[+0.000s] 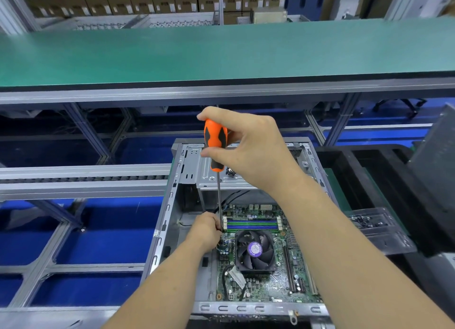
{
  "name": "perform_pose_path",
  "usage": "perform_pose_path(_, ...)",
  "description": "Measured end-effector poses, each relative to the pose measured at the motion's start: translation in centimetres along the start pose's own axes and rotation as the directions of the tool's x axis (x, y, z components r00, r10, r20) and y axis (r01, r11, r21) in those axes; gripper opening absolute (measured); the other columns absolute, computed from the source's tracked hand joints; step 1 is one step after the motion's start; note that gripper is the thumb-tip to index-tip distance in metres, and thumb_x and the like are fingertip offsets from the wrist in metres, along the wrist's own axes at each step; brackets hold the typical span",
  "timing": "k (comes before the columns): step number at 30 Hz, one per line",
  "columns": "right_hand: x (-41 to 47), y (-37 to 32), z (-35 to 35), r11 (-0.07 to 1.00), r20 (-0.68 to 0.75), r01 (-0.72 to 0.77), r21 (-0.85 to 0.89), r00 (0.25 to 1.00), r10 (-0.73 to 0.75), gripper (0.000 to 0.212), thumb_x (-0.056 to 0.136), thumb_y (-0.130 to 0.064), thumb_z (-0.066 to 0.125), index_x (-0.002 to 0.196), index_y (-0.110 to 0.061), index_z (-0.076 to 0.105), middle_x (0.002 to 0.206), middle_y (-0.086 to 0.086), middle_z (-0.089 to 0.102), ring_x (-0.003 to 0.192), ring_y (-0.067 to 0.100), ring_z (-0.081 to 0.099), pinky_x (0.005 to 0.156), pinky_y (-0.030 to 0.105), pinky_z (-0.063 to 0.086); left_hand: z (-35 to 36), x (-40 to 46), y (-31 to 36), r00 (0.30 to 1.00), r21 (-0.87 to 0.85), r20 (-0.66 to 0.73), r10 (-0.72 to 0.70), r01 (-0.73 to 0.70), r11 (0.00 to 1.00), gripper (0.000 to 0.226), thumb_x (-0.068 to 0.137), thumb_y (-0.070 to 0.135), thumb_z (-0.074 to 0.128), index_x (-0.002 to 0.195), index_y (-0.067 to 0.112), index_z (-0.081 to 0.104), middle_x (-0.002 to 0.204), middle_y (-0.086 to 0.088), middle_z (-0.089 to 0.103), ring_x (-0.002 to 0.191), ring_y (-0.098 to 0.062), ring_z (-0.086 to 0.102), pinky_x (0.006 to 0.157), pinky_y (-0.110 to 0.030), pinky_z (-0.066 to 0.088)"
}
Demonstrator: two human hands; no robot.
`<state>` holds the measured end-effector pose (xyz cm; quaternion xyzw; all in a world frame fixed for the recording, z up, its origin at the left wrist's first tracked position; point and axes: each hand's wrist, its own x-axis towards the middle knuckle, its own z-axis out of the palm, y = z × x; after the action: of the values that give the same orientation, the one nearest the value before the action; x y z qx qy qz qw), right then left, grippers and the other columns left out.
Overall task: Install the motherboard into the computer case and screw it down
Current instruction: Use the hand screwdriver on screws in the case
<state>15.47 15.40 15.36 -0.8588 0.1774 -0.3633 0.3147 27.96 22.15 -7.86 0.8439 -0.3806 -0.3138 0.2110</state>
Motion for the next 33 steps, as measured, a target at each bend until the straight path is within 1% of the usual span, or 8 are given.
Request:
perform_pose_path(7,-0.3,-0.5,0.0,0.999,0.072,0.028,0.045,0.997,-0.031,0.058,0.083,-0.013,0.082,0.137,-0.021,0.063,0.097,0.003,0.071,0.087,0.022,0.063,0.091,0.038,0.056,0.1,0.2,-0.1,1.0,-0.043,0.002,-0.019,0.019,0.999,0.035,0.086,-0.002,0.071,0.065,0.016,0.049,0.081,-0.001,0.056,0.063,-0.005,0.053,0.049,-0.009,0.038)
perform_pose_path(10,-0.6,-0.6,-0.1,0.983,0.127,0.003,0.181,0.992,-0.026,0.061,0.084,0.0,0.072,0.139,-0.024,0.062,0.104,0.008,0.07,0.083,0.027,0.066,0.083,0.038,0.061,0.1,0.1,0.0,0.999,-0.046,0.003,-0.034,0.034,0.998,0.037,0.086,-0.005,0.069,0.063,0.015,0.049,0.079,-0.003,0.056,0.062,-0.006,0.054,0.062,-0.021,0.047)
perform_pose_path(14,-0.6,-0.4,0.1,0.993,-0.017,-0.004,0.118,1.0,0.007,0.051,0.082,-0.005,0.082,0.13,-0.017,0.069,0.093,0.011,0.068,0.086,0.029,0.065,0.089,0.043,0.057,0.0,0.0,0.2,1.0,0.003,-0.007,0.001,-0.001,1.0,0.038,0.087,-0.003,0.068,0.062,0.018,0.049,0.09,-0.005,0.057,0.075,-0.016,0.056,0.07,-0.025,0.049)
perform_pose_path(19,-1.1,-0.5,-0.4,0.974,0.104,-0.049,0.221,0.994,0.026,0.056,0.085,0.005,0.073,0.134,-0.022,0.066,0.106,-0.006,0.068,0.098,0.02,0.07,0.087,0.027,0.059,-0.1,-0.1,0.2,1.0,0.029,-0.004,0.028,-0.028,0.999,0.04,0.085,-0.002,0.07,0.059,0.019,0.048,0.088,-0.007,0.059,0.078,-0.02,0.057,0.074,-0.028,0.052)
perform_pose_path(22,-0.9,-0.6,-0.1,0.998,-0.036,0.017,0.063,0.999,-0.015,0.052,0.078,-0.007,0.086,0.127,-0.016,0.071,0.092,0.007,0.07,0.088,0.028,0.066,0.087,0.04,0.058,-0.1,-0.2,0.3,1.0,0.028,0.0,0.025,-0.025,0.999,0.04,0.085,-0.005,0.068,0.059,0.019,0.049,0.087,-0.007,0.06,0.078,-0.02,0.057,0.076,-0.028,0.053)
perform_pose_path(25,-1.1,-0.3,0.2,0.997,-0.117,0.048,-0.055,0.992,-0.054,0.052,0.076,-0.015,0.089,0.124,-0.012,0.07,0.095,0.008,0.068,0.09,0.027,0.063,0.086,0.042,0.057,-0.2,-0.2,0.4,0.999,0.035,0.001,0.035,-0.035,0.999,0.039,0.086,-0.006,0.065,0.061,0.018,0.049,0.09,-0.007,0.059,0.08,-0.019,0.056,0.075,-0.025,0.051)
perform_pose_path(30,-1.3,-0.2,-0.5,0.999,0.133,-0.029,0.034,0.991,0.024,0.049,0.086,-0.012,0.074,0.124,-0.034,0.051,0.101,0.007,0.065,0.086,0.033,0.065,0.078,0.05,0.058,-0.6,-0.6,1.0,0.999,0.095,0.023,0.044,-0.046,0.994,0.037,0.089,-0.004,0.063,0.062,0.016,0.049,0.089,-0.008,0.059,0.082,-0.02,0.057,0.081,-0.03,0.053)
perform_pose_path(33,-1.1,-0.6,-0.2,0.998,0.102,-0.026,-0.056,0.994,0.032,0.052,0.086,-0.014,0.079,0.126,-0.032,0.051,0.092,0.002,0.061,0.081,0.03,0.061,0.079,0.048,0.057,-0.8,-0.7,1.2,0.999,0.101,0.02,0.038,-0.04,0.994,0.04,0.089,-0.003,0.063,0.06,0.018,0.047,0.091,-0.007,0.06,0.083,-0.02,0.057,0.082,-0.03,0.054)
